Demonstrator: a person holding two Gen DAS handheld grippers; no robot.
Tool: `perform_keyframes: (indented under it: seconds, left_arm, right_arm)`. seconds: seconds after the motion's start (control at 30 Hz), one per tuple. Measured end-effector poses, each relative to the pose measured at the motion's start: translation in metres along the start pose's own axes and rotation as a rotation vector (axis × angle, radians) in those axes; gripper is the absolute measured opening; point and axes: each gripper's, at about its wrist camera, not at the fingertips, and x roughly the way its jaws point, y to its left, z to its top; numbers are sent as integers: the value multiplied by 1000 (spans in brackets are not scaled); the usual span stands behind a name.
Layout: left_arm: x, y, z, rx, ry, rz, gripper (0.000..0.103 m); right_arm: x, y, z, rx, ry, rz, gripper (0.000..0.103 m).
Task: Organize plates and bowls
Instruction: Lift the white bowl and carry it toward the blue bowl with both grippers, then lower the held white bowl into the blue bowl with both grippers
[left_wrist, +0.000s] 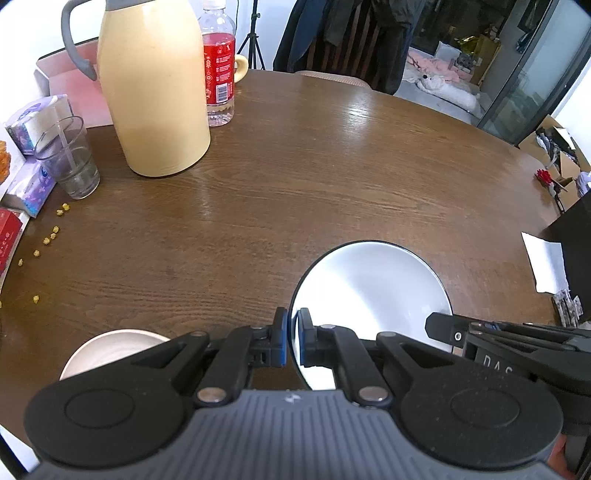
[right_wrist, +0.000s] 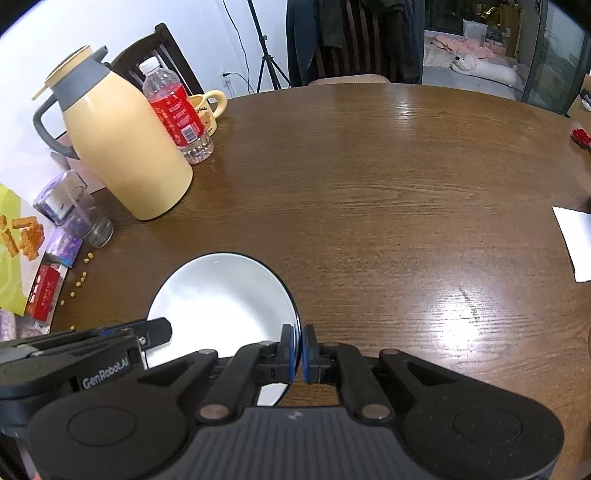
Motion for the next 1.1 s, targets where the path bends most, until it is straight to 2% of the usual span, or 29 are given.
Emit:
perform_keyframes:
  seconds: [1.1]
  left_arm:
    - [-29,12,-38,57,4,-36,6]
  right_arm:
    - [-36,18,-53,39,-24,-36,4]
